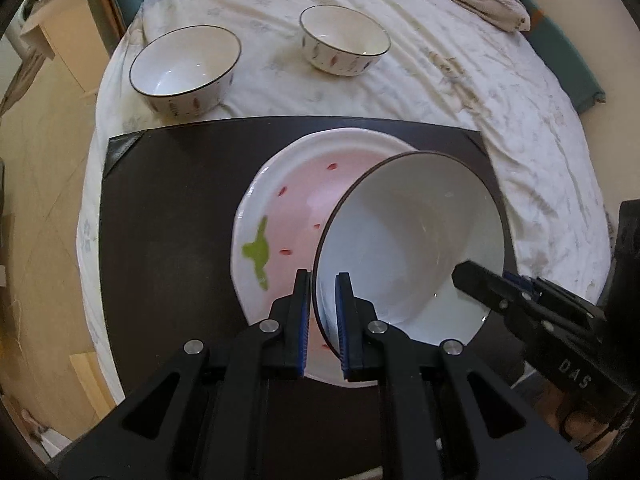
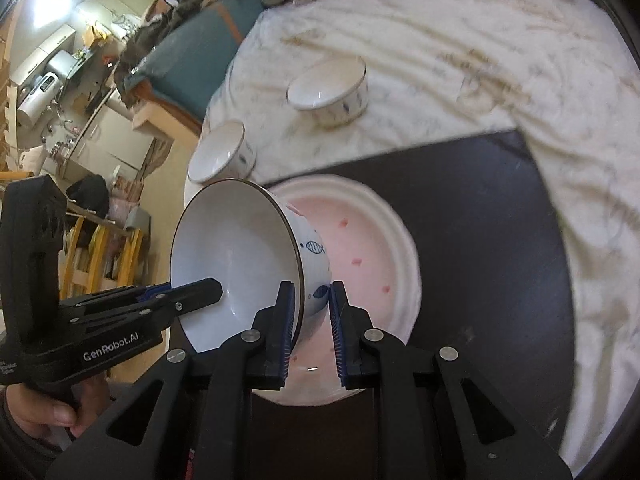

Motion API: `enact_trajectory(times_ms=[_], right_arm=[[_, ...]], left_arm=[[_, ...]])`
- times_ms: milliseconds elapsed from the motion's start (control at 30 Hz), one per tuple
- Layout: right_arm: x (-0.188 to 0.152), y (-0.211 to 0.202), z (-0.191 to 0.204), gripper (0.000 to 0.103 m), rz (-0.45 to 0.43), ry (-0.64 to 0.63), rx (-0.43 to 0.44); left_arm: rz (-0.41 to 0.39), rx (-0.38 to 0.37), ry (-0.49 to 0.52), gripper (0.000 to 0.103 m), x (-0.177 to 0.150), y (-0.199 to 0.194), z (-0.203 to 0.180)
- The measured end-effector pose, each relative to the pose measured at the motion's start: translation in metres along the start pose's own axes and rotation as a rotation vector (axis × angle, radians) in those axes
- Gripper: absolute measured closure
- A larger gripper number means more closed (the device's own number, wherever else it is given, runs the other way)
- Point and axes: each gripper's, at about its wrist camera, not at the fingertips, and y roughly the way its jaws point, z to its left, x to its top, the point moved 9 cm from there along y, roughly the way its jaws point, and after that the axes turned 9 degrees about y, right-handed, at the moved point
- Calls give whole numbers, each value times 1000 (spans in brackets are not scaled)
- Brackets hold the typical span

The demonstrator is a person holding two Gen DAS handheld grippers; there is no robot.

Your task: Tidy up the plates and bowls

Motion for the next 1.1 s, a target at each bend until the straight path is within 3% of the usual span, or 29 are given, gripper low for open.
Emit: enact_trajectory(times_ms=[500,800,1100], right_arm=[[-23,27,-8,83,89,-17,-39],[-17,34,-12,83,91,12,-30],[1,37,-19,83,73,61,-1]], left_arm=[[72,13,5,94,-14,22,-1],[64,-11,-29,92,-2,25,4],[58,12,-35,92,11,31,3]])
